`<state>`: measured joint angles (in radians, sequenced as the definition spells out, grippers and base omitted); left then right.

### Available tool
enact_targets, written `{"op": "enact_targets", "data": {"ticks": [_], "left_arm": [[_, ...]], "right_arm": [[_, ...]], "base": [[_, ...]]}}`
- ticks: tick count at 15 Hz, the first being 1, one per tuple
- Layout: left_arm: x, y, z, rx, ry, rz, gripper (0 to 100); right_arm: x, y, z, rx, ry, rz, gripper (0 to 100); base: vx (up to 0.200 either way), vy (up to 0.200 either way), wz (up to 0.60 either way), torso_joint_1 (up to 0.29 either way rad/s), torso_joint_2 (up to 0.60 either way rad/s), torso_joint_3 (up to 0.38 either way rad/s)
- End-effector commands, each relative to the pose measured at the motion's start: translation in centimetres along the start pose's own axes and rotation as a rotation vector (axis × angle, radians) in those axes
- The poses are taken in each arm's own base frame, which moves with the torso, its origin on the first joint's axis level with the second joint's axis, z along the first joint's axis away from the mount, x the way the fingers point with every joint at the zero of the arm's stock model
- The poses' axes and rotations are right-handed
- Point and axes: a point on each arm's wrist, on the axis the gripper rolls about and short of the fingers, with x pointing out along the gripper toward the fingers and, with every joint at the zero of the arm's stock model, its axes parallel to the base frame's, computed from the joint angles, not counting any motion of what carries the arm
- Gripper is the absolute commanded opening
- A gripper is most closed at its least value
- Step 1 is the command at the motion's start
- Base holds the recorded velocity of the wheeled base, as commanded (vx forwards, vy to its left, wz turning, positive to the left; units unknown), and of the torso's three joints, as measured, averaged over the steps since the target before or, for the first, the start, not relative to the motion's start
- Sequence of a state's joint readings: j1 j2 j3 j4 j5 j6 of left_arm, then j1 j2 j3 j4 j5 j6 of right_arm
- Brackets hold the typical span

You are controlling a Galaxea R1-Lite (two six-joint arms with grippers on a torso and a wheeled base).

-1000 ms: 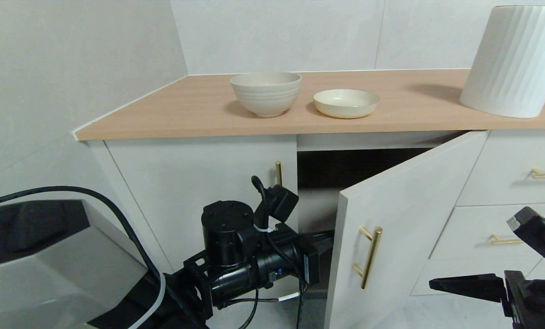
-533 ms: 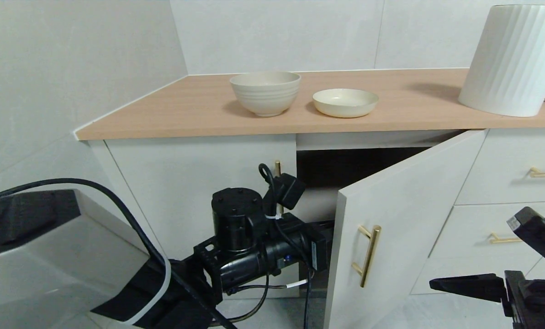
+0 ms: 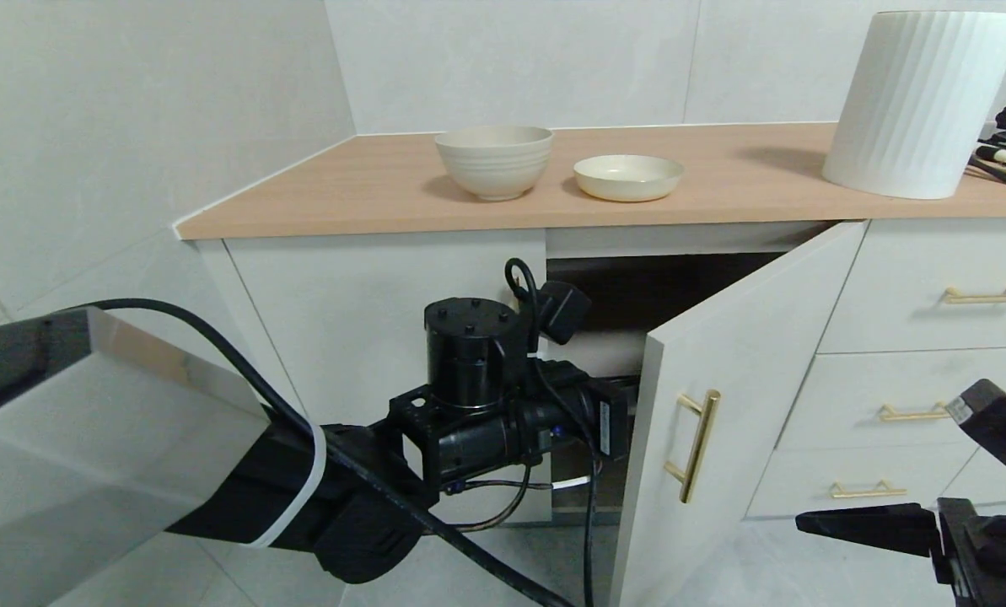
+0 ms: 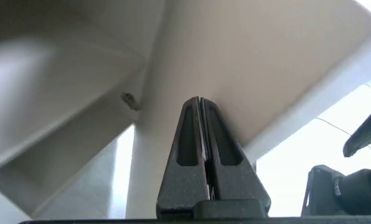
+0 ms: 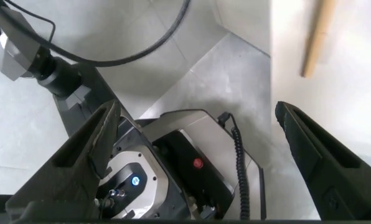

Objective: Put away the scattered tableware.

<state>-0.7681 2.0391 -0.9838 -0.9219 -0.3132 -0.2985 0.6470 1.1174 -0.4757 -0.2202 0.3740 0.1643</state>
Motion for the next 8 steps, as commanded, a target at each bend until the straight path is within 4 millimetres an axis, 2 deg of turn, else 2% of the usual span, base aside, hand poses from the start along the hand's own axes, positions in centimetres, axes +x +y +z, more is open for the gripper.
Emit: {"op": "enact_targets", "data": {"ticks": [1,3,6,8], "left_arm": [[0.5,0.2,-0.1,-0.001,0.000,0.005,0],[1.0,-0.1,-0.2,0.001,0.002,-0.004,0],[2.8,-2.1,-0.9,-0.001,0.038,0.054,0],[3.5,-4.5,-0.8,0.014,0.015,0.057,0]], "right_arm": [[-0.1,0.0,0.1,-0.002,-0.005,0.001,100],[-0.1,0.0,0.1,-0.002,-0.005,0.001,100],[-0.2,0.1,0.2,-0.008,-0.015,0.004,100],[-0.8,0.5,0.4,-0.021,-0.041,0.015,100]], "base": [[0.000,0.000,0.00,0.000,0.00,0.000],[0.000,0.000,0.00,0.000,0.00,0.000],[0.000,0.000,0.00,0.000,0.00,0.000],[0.000,0.000,0.00,0.000,0.00,0.000]]}}
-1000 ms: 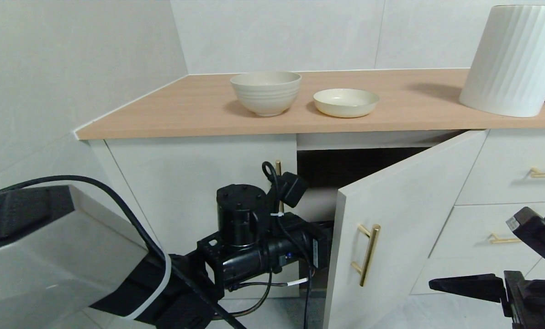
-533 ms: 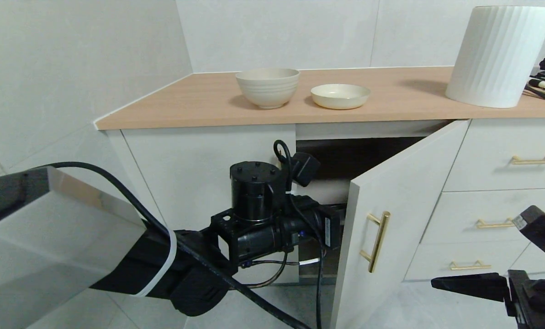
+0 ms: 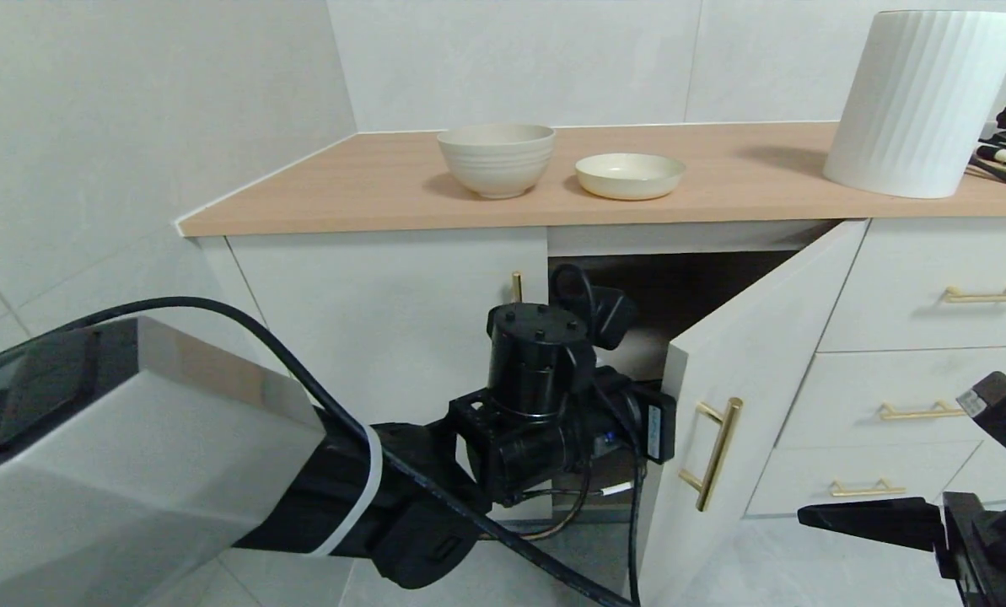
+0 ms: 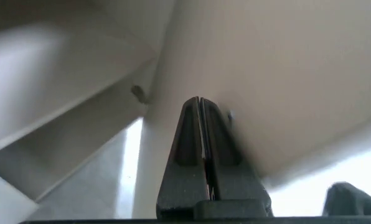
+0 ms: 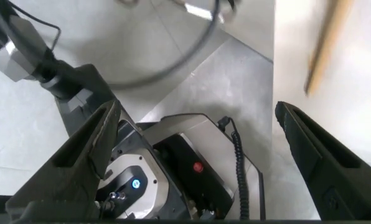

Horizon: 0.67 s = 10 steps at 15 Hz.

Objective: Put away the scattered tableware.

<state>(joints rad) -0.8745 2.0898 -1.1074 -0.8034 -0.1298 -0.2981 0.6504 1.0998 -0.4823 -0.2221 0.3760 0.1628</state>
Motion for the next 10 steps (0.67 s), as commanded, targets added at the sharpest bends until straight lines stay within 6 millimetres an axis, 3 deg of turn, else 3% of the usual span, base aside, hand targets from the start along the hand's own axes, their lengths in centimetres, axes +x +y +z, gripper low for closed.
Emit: {"op": "enact_targets", "data": {"ticks": [1,3,5,6,8,10], "left_arm": [[0.1,-2.8,0.1,0.013,-0.010,-0.064,0],[-0.1,-5.7,-0.1,0.027,-0.004,-0.138,0],[-0.1,-10.8,-1.0,0.045,0.012,-0.283,0],[-0.5,-12.4,-1.4,0.051,0.022,-0.333,0],[-0.9,-13.2,-1.7,0.056,0.028,-0.351,0],[-1.3,-11.7,-1.6,0.051,0.031,-0.310,0]], "right_arm": [[-0.9,0.5,0.4,-0.019,-0.043,0.019,100],[-2.2,1.6,0.6,-0.053,-0.082,0.114,100],[-3.9,2.6,1.1,-0.109,-0.143,0.227,100],[-4.7,3.0,1.3,-0.127,-0.174,0.248,100],[-5.0,3.1,1.5,-0.134,-0.190,0.250,100],[-4.8,3.0,1.6,-0.127,-0.183,0.240,100]], "base": [[0.000,0.000,0.00,0.000,0.00,0.000],[0.000,0.000,0.00,0.000,0.00,0.000],[0.000,0.000,0.00,0.000,0.00,0.000],[0.000,0.000,0.00,0.000,0.00,0.000],[0.000,0.000,0.00,0.000,0.00,0.000],[0.000,0.000,0.00,0.000,0.00,0.000]]}}
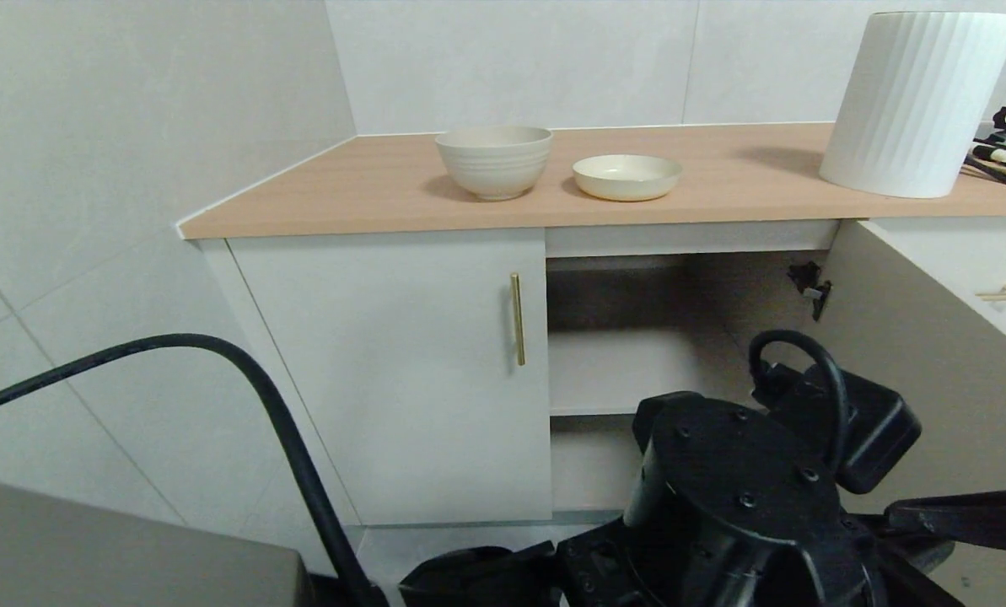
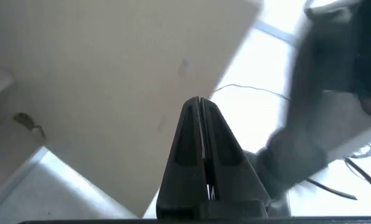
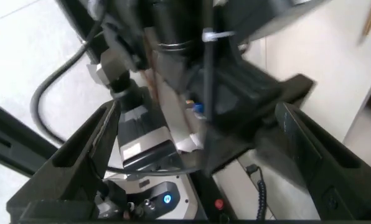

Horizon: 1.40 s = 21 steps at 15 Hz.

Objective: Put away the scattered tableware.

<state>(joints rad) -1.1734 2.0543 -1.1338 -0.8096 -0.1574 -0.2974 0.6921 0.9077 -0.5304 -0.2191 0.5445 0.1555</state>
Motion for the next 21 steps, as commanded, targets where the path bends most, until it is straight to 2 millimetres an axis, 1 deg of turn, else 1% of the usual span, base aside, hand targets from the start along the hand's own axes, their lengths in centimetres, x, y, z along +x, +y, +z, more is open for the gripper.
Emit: {"op": "enact_targets", "data": {"ticks": [1,2,3,4,5,6,7,8,9,11,12,13,14,15,16,17,18,19,21], "left_arm": [[-1.5,1.8,0.6,-0.007,-0.011,0.058,0],[-2.0,2.6,0.8,-0.010,-0.015,0.081,0],[-3.3,4.9,1.5,-0.019,-0.034,0.148,0],[-4.6,6.6,2.1,-0.026,-0.050,0.202,0],[-4.8,6.9,2.2,-0.027,-0.051,0.210,0],[-6.8,8.7,2.6,-0.039,-0.060,0.279,0],[-8.4,9.4,2.8,-0.045,-0.066,0.315,0],[-11.8,9.9,3.4,-0.051,-0.085,0.376,0],[-14.1,9.8,3.8,-0.050,-0.103,0.409,0],[-19.3,9.6,4.9,-0.044,-0.177,0.497,0],[-20.9,9.6,5.2,-0.042,-0.200,0.529,0],[-24.0,9.2,5.7,-0.041,-0.234,0.601,0],[-25.3,8.8,5.7,-0.047,-0.235,0.627,0],[-26.6,8.4,5.2,-0.048,-0.206,0.665,0],[-27.4,8.4,5.0,-0.035,-0.184,0.697,0],[-27.7,8.5,5.1,-0.031,-0.178,0.714,0],[-28.1,8.6,5.3,-0.029,-0.181,0.732,100],[-28.8,9.2,6.0,-0.032,-0.200,0.776,100],[-29.4,9.8,6.4,-0.042,-0.209,0.813,100]], "right_arm": [[-0.1,0.0,0.2,-0.004,-0.012,-0.011,100],[-0.1,-0.1,0.3,0.000,-0.012,-0.018,100],[0.1,-0.5,0.4,0.009,-0.008,-0.039,100],[0.4,-0.7,0.4,0.017,0.000,-0.048,100],[0.4,-0.7,0.4,0.018,0.000,-0.051,100],[0.8,-1.1,0.3,0.029,0.012,-0.082,100],[1.2,-1.5,0.4,0.038,0.019,-0.121,100],[2.1,-2.3,0.5,0.052,0.034,-0.210,100],[2.8,-2.8,0.9,0.056,0.038,-0.262,100],[4.1,-3.9,1.7,0.058,0.041,-0.361,100],[4.4,-4.1,2.1,0.054,0.036,-0.370,100],[5.0,-4.5,3.5,0.044,0.009,-0.379,100],[5.5,-4.9,4.2,0.045,0.007,-0.388,100],[6.5,-5.5,4.8,0.049,0.015,-0.391,100],[7.5,-6.3,5.1,0.054,0.026,-0.406,100],[8.0,-6.7,5.3,0.056,0.030,-0.422,100],[8.6,-7.3,5.6,0.058,0.028,-0.448,100],[9.2,-7.9,5.3,0.067,0.041,-0.478,100],[9.3,-8.0,5.2,0.073,0.046,-0.490,100]], "base": [[0.000,0.000,0.00,0.000,0.00,0.000],[0.000,0.000,0.00,0.000,0.00,0.000],[0.000,0.000,0.00,0.000,0.00,0.000],[0.000,0.000,0.00,0.000,0.00,0.000],[0.000,0.000,0.00,0.000,0.00,0.000],[0.000,0.000,0.00,0.000,0.00,0.000],[0.000,0.000,0.00,0.000,0.00,0.000],[0.000,0.000,0.00,0.000,0.00,0.000],[0.000,0.000,0.00,0.000,0.00,0.000],[0.000,0.000,0.00,0.000,0.00,0.000],[0.000,0.000,0.00,0.000,0.00,0.000],[0.000,0.000,0.00,0.000,0.00,0.000],[0.000,0.000,0.00,0.000,0.00,0.000],[0.000,0.000,0.00,0.000,0.00,0.000],[0.000,0.000,0.00,0.000,0.00,0.000],[0.000,0.000,0.00,0.000,0.00,0.000],[0.000,0.000,0.00,0.000,0.00,0.000],[0.000,0.000,0.00,0.000,0.00,0.000],[0.000,0.000,0.00,0.000,0.00,0.000]]}}
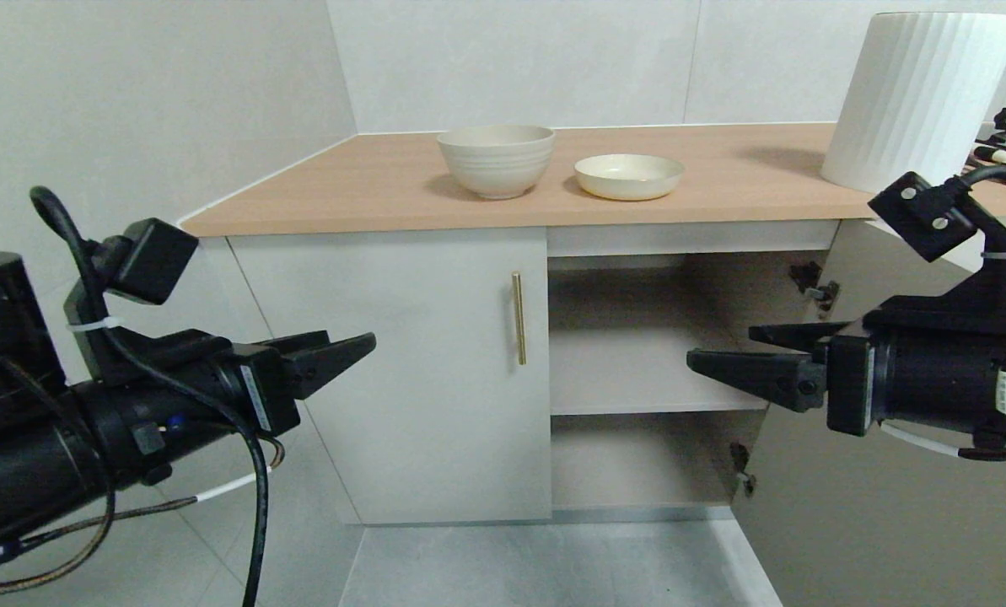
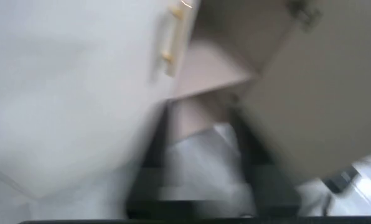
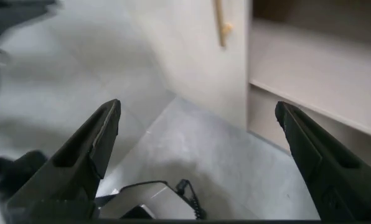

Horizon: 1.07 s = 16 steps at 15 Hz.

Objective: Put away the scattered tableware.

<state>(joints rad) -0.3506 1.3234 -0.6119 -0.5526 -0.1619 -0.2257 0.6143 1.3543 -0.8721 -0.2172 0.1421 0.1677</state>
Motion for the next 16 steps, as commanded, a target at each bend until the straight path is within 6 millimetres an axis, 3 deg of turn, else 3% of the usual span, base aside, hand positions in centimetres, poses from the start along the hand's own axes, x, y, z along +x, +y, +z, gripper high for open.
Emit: {"op": "enact_targets", "data": {"ticks": [1,4,11,16], "left_arm": [[-0.2,0.6,0.8,-0.003,-0.030,0.026,100],[0.1,1.8,1.3,-0.007,-0.054,0.080,100],[-1.1,1.3,2.2,0.004,-0.099,0.073,100],[-1.2,1.2,2.2,0.005,-0.102,0.069,100]], "right_arm": [[0.9,-0.2,-0.3,0.010,0.028,-0.010,100],[1.1,-0.3,0.1,0.091,0.006,-0.067,100],[0.8,-0.3,0.3,0.094,-0.011,-0.089,100],[0.7,-0.3,0.3,0.094,-0.011,-0.089,100]], "base": [[0.000,0.000,0.00,0.000,0.00,0.000],[0.000,0.000,0.00,0.000,0.00,0.000],[0.000,0.000,0.00,0.000,0.00,0.000],[0.200,0.000,0.00,0.001,0.00,0.006]]}}
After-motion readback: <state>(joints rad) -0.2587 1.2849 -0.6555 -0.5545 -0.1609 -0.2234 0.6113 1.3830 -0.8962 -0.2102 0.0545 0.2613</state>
